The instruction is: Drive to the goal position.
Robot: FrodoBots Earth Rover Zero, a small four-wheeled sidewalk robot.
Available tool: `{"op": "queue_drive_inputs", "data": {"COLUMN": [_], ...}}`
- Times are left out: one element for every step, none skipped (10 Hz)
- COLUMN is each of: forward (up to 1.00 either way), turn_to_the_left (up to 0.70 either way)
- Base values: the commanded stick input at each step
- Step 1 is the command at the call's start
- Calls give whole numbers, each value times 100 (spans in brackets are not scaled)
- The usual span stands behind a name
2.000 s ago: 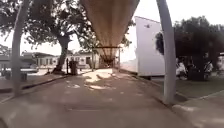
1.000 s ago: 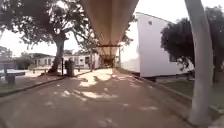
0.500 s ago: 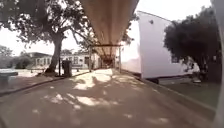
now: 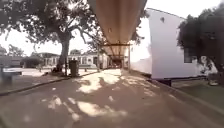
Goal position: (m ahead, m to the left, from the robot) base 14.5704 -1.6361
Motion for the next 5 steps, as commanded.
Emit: {"op": "queue_drive_inputs", "data": {"forward": [70, 70, 70, 70, 70], "turn_to_the_left": [0, 0, 0, 0, 0]}}
